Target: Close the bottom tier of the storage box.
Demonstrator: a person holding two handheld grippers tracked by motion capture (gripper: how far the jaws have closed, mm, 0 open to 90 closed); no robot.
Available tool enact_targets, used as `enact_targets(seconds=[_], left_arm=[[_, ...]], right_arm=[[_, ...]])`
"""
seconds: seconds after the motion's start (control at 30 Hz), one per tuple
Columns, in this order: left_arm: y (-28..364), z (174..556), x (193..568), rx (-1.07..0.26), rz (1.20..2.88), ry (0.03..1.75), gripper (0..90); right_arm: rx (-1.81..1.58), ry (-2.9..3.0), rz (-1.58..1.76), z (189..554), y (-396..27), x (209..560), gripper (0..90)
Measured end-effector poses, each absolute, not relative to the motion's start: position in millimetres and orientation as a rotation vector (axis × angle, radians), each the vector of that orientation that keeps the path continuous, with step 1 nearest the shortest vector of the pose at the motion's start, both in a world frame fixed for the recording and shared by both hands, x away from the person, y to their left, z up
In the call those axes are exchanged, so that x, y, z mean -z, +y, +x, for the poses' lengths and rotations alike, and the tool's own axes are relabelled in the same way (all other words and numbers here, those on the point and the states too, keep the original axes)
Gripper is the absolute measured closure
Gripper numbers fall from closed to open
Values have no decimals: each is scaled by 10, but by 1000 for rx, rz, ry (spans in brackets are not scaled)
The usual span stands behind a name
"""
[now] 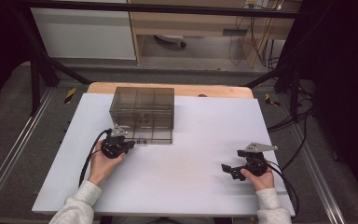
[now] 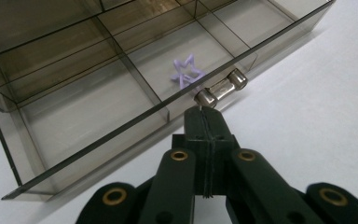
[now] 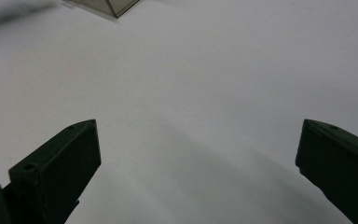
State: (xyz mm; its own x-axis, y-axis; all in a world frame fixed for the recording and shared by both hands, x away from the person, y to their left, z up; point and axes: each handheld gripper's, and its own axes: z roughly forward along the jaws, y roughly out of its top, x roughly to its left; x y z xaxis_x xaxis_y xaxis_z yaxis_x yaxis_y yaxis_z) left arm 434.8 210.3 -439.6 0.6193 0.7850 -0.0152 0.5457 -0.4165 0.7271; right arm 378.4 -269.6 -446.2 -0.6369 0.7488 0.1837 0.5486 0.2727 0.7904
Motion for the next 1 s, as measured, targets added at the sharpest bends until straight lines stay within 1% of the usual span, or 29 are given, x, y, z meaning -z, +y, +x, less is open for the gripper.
enact_targets(seconds=[1.0], left_arm=[[2082,4412,4457,-468,2121,1041,892]], right_arm=[[-1297,2315,1204,3785,-2697,4462,5]])
